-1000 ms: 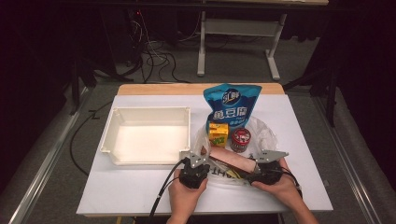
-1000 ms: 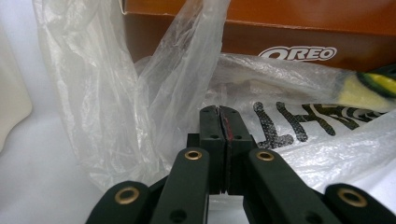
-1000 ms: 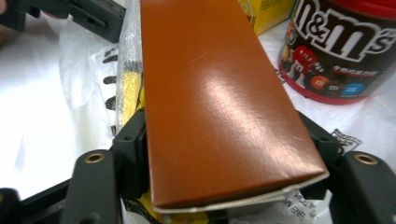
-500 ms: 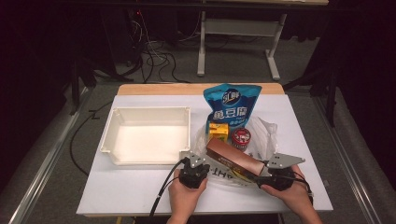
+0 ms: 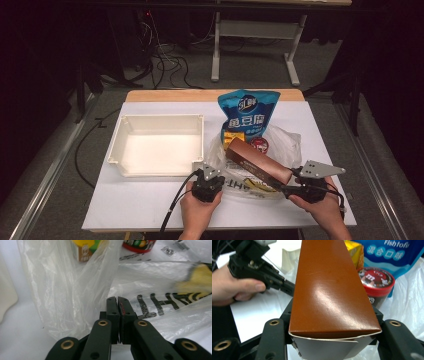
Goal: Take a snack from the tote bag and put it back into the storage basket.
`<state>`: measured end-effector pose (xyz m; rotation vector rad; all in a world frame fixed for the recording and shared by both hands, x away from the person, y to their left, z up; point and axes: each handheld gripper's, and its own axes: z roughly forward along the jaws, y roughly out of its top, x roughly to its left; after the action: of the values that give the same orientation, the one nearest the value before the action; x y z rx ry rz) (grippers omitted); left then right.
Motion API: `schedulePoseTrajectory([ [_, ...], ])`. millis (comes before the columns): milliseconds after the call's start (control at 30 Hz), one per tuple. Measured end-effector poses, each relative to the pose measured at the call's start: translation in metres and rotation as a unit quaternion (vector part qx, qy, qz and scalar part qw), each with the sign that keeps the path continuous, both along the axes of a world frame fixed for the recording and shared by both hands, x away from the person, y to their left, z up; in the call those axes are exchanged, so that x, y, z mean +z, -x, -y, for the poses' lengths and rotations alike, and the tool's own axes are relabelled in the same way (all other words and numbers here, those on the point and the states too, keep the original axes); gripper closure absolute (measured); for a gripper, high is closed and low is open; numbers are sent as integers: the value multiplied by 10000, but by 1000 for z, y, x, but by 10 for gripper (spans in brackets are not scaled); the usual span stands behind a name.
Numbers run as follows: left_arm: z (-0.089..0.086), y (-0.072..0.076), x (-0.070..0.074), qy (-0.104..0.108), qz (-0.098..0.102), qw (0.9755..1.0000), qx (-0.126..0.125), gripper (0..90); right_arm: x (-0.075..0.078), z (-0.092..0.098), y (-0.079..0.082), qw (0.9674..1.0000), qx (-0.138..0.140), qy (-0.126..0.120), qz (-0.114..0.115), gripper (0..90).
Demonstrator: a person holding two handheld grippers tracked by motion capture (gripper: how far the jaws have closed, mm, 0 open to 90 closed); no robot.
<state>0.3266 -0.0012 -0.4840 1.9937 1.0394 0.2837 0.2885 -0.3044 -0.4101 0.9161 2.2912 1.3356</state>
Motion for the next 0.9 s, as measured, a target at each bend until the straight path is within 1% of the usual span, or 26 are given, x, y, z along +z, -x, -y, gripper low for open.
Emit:
schedulePoseTrajectory([
  [67,0,6,2,53,259,9995,-148,869,3,-2,0,10000,12,-73,13,460],
  [100,-1,7,2,88,267,9994,-185,854,5,-3,1,10000,11,-91,12,460],
  [133,-3,7,3,154,219,9994,-204,841,6,-4,1,10000,27,-87,32,460],
  [200,-10,8,5,415,86,9987,-292,801,8,-5,1,10000,14,-82,32,460],
  [233,-14,9,8,483,69,9983,-308,786,9,-6,1,9999,17,-92,47,460],
  [333,-22,12,17,422,211,9983,-340,755,10,-7,0,10000,-1,-91,23,461],
  [433,-33,11,29,618,267,9972,-340,728,11,-8,-1,10000,-19,-91,0,460],
  [533,-43,10,43,698,390,9959,-429,691,13,-11,0,10000,5,-92,22,460],
  [567,-47,10,47,773,395,9951,-477,676,14,-12,0,9999,17,-117,-3,461],
  [600,-54,8,52,919,434,9934,-536,662,15,-13,0,9999,54,-123,-1,460],
  [700,-66,6,59,1017,541,9916,-580,639,18,-17,-1,9998,177,-97,11,460],
  [767,-75,3,64,1050,583,9909,-606,621,20,-21,-3,9997,246,-87,11,460],
  [800,-79,2,66,1054,599,9907,-625,608,21,-23,-3,9996,277,-83,5,460],
  [867,-87,0,70,1019,717,9903,-622,582,22,-28,-5,9994,330,-52,11,460],
  [900,-89,-1,71,1047,753,9898,-607,565,22,-31,-6,9994,356,-50,12,460],
])
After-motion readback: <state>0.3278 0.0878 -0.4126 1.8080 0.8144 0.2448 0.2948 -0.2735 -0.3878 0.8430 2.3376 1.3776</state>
